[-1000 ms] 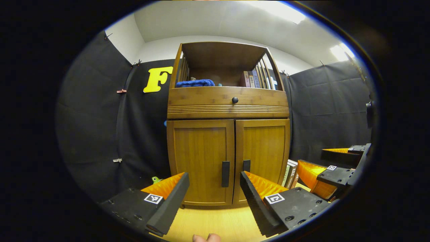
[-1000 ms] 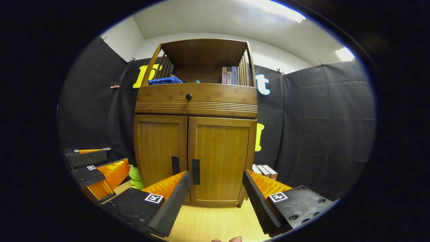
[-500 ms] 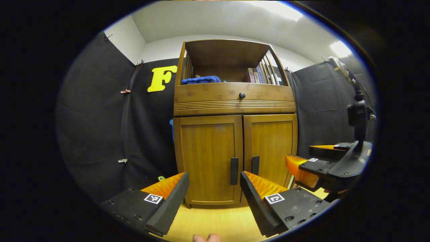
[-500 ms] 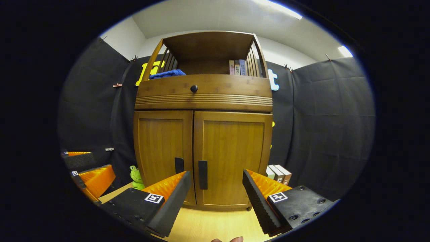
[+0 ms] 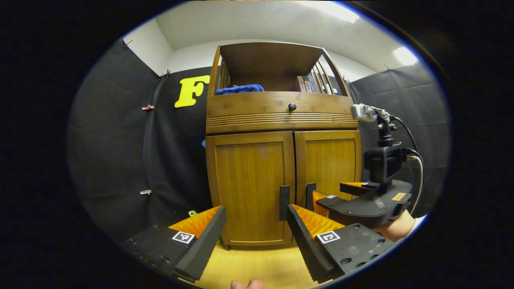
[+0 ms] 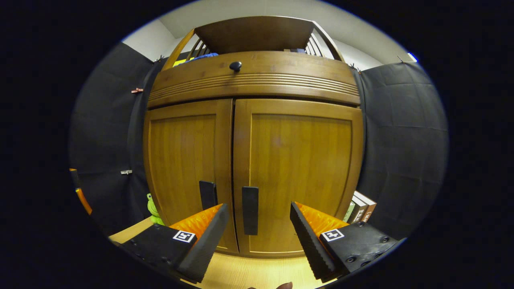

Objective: Open the right door of the double-door shoe cabinet with the right hand, and open the left door with the left hand.

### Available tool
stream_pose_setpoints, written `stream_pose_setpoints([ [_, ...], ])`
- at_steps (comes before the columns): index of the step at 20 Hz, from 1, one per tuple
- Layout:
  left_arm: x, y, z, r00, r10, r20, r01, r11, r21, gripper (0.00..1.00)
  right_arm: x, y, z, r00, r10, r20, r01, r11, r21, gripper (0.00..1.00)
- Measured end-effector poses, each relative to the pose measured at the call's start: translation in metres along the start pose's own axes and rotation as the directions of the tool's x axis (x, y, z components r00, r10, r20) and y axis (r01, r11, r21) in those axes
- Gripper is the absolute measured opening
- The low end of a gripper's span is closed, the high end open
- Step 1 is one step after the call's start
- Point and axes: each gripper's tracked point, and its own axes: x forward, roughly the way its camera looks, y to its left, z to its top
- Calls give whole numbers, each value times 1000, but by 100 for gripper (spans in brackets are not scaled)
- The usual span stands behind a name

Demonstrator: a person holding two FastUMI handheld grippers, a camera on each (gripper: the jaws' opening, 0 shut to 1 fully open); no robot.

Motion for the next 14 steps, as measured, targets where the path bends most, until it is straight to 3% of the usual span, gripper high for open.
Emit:
stream_pose_setpoints([
  [5,8,10,-8,1000,15,-20,-15,1000,0,94,45,8,-30,998,6,-64,-1,996,84,97],
  [9,11,22,-13,998,42,-37,-42,999,-10,94,75,12,-43,998,-6,-62,8,1000,29,67],
  [10,12,24,-13,998,47,-44,-48,999,-15,94,75,11,-44,998,-13,-64,15,1000,22,54],
  [13,13,25,-12,997,54,-52,-56,998,-36,94,75,9,-48,995,-47,-86,54,995,84,53],
  [14,12,26,-11,997,57,-51,-59,998,-36,94,85,5,-51,995,-52,-83,60,994,93,35],
])
